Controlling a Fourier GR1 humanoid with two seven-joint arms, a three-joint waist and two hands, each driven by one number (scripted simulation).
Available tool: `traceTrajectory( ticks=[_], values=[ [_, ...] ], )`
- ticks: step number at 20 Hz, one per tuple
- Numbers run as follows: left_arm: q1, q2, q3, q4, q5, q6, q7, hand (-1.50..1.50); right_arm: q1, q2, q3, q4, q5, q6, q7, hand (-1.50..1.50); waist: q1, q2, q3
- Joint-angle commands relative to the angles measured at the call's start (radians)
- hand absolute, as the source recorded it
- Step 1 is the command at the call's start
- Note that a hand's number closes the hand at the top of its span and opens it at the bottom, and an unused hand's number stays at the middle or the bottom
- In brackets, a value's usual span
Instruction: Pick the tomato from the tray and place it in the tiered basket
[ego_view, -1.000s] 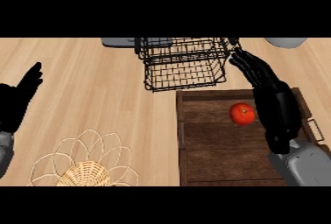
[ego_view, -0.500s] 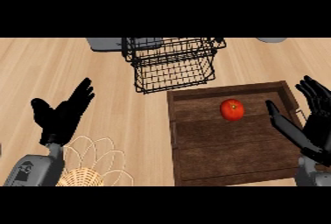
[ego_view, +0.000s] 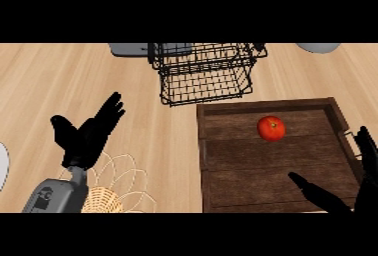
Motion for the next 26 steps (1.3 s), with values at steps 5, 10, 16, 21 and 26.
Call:
traceTrajectory(
  ticks=[5, 10, 16, 21, 26],
  values=[
    [0.007, -0.008, -0.01, -0.016, -0.01, 0.006, 0.003, 0.0, 0.195, -0.156, 0.038, -0.089, 0.358, -0.114, 0.424, -1.5, 0.004, 0.006, -0.012],
    [-0.005, -0.013, -0.02, -0.012, -0.016, 0.0, 0.005, 0.0, 0.192, -0.198, 0.046, -0.211, 0.517, -0.007, 0.727, -1.5, 0.032, 0.013, -0.012],
    [-0.057, -0.035, -0.032, 0.0, -0.019, 0.005, 0.037, 0.0, 0.059, -0.154, 0.101, -0.352, 0.712, 0.204, 1.103, -1.5, 0.047, 0.014, -0.008],
    [-0.009, -0.039, -0.056, -0.009, -0.029, -0.01, 0.015, 0.0, -0.091, -0.064, 0.164, -0.323, 0.911, 0.411, 1.4, -1.5, 0.069, 0.011, -0.005],
    [-0.032, -0.05, -0.049, -0.025, -0.029, 0.005, 0.04, 0.0, -0.315, 0.11, 0.261, -0.233, 1.052, 0.631, 1.607, -1.5, 0.066, 0.008, 0.0]
  ],
)
